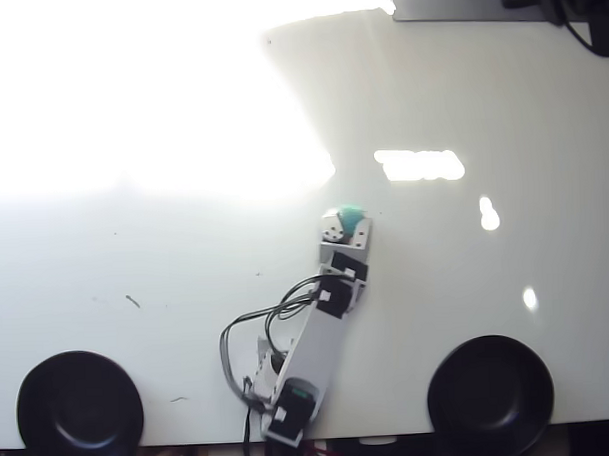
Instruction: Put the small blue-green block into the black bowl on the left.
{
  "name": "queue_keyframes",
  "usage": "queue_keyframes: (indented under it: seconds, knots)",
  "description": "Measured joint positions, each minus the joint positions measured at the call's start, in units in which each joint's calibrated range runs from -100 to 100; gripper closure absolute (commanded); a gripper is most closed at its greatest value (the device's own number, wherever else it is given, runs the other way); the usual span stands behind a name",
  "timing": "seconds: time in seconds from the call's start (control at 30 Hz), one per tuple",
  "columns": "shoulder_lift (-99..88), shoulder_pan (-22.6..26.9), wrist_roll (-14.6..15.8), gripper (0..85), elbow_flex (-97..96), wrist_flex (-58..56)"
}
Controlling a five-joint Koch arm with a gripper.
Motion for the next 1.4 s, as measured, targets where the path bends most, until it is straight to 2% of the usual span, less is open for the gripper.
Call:
queue_keyframes:
  seconds: [0.2,0.43,0.8,1.0,1.4]
  knots:
    - [-8.96,6.74,4.15,82.0,-0.09,-1.73]
    - [-17.05,15.97,10.74,82.0,-0.18,-2.71]
    - [-27.27,28.42,16.61,82.0,-4.89,-2.71]
    - [-28.79,34.14,17.97,82.0,-4.89,-1.56]
    - [-30.18,45.32,18.75,81.9,-4.89,3.62]
